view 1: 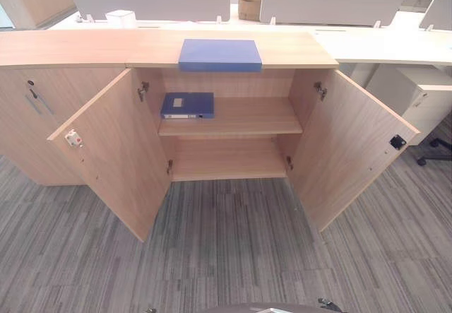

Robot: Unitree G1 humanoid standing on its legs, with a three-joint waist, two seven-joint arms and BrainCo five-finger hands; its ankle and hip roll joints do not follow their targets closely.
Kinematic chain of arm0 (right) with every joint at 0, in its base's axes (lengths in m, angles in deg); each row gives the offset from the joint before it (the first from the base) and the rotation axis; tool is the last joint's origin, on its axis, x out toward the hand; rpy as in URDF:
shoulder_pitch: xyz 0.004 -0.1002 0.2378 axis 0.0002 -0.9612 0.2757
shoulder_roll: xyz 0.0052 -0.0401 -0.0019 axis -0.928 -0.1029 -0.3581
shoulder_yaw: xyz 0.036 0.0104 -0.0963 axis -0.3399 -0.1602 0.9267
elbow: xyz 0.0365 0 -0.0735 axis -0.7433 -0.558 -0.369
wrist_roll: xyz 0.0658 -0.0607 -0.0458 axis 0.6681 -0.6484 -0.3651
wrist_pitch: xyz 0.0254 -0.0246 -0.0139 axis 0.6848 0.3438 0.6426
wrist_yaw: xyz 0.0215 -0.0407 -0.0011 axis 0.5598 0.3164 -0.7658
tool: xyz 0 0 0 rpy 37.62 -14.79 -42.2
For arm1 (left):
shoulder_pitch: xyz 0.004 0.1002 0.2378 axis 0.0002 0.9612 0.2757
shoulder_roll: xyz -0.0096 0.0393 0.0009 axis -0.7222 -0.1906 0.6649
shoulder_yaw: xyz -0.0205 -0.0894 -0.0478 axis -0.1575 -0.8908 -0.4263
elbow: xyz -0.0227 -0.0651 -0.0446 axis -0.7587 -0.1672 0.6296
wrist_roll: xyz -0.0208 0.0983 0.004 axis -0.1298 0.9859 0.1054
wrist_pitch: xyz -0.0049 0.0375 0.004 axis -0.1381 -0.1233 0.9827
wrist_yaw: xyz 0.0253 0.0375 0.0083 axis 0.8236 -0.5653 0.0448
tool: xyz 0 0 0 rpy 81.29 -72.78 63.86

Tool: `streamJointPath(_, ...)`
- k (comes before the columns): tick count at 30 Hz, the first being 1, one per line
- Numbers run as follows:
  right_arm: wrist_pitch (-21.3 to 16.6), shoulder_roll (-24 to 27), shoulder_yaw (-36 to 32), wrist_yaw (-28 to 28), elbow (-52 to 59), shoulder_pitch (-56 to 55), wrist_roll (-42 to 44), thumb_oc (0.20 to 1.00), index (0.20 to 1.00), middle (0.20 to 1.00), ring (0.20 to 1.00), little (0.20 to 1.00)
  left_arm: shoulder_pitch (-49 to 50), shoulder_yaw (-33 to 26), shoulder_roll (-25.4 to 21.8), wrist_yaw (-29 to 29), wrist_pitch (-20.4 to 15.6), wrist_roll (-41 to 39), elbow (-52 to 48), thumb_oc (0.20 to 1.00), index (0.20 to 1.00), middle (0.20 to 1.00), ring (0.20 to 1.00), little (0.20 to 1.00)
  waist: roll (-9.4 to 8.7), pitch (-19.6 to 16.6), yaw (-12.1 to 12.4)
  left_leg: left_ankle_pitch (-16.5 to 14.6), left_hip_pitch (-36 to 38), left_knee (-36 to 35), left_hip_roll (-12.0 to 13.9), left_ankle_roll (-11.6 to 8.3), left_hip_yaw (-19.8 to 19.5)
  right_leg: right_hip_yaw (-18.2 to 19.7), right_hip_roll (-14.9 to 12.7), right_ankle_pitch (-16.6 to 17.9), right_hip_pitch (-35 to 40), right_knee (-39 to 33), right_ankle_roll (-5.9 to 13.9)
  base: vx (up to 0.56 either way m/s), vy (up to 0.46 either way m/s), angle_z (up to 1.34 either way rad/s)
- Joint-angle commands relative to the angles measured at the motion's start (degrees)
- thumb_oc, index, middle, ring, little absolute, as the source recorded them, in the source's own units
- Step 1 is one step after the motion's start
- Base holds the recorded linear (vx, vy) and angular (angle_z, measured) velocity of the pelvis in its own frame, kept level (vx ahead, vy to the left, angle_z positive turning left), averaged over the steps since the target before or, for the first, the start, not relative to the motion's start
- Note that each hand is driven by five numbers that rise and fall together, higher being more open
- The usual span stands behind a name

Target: Put the empty folder in the office cabinet

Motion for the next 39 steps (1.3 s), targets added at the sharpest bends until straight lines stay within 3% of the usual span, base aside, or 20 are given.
streamJointPath(1,0.1,1.9,2.5,0.1,-1.5,2.4,-2.1,1.000,1.000,1.000,1.000,1.000,-5.2,1.2,0.9,-0.3,-0.3,-0.6,3.2,1.000,1.000,1.000,1.000,1.000,0.95,0.7,-0.1,-2.2,1.6,-0.1,2.3,-3.85,1.8,-0.5,-0.4,-2.9,2.5,0.2,3.99,0.00,0.000,0.00)
streamJointPath(39,-0.2,1.1,2.6,0.0,-1.7,2.2,-0.9,1.000,1.000,1.000,1.000,1.000,-4.3,0.2,1.2,-0.1,0.1,-1.2,5.3,1.000,1.000,1.000,1.000,1.000,0.77,0.8,0.1,-2.1,1.9,-0.1,2.6,-3.85,2.3,-0.2,-0.2,-2.9,2.8,0.3,3.72,0.00,0.000,0.00)
